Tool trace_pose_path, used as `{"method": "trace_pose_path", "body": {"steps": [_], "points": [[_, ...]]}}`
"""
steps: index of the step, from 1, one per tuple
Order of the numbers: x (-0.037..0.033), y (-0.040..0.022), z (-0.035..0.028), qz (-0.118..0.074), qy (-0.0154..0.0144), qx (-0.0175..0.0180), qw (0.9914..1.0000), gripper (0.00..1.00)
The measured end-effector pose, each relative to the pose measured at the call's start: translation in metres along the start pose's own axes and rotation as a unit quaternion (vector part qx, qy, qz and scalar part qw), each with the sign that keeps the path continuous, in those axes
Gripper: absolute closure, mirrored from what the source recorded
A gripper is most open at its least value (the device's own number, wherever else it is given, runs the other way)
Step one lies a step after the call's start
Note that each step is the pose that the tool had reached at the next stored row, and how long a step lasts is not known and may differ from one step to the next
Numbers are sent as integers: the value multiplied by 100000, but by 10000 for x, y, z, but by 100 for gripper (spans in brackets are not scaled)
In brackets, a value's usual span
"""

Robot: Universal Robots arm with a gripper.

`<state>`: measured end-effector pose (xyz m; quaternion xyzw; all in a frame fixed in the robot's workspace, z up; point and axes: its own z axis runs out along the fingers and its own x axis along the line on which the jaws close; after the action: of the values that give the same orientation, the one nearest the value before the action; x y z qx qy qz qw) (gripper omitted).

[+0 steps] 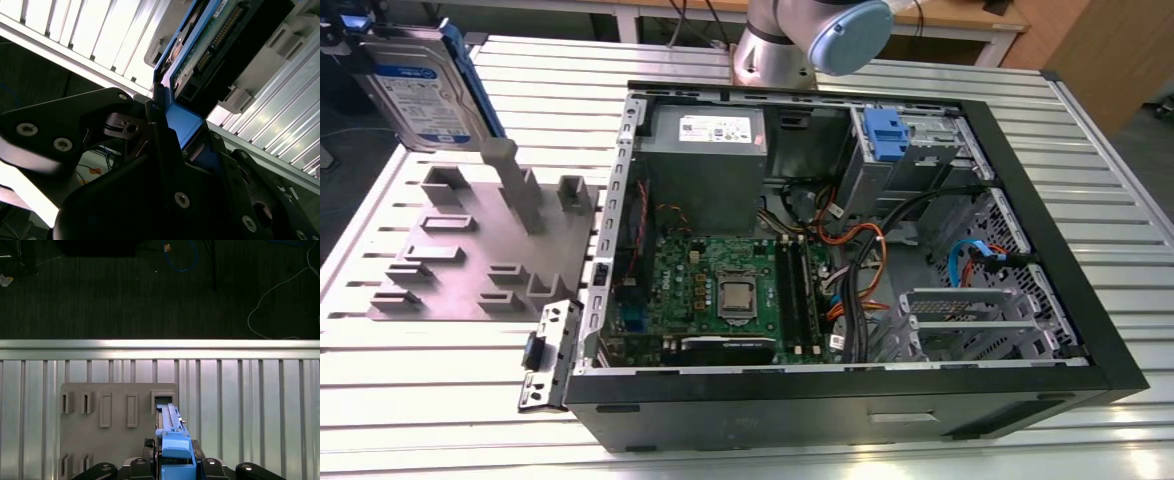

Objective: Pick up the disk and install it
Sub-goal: 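Pick up the disk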

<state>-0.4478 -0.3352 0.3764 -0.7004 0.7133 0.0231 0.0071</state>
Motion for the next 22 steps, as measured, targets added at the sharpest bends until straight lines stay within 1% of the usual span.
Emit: {"method": "trace_pose_path", "body": {"steps": [6,14,22], "points": [[-1,1,-17,0,2,-1,100000,63],[-3,2,-77,1,-3,8,100000,63],[-4,2,-97,-3,-4,7,100000,63]]}}
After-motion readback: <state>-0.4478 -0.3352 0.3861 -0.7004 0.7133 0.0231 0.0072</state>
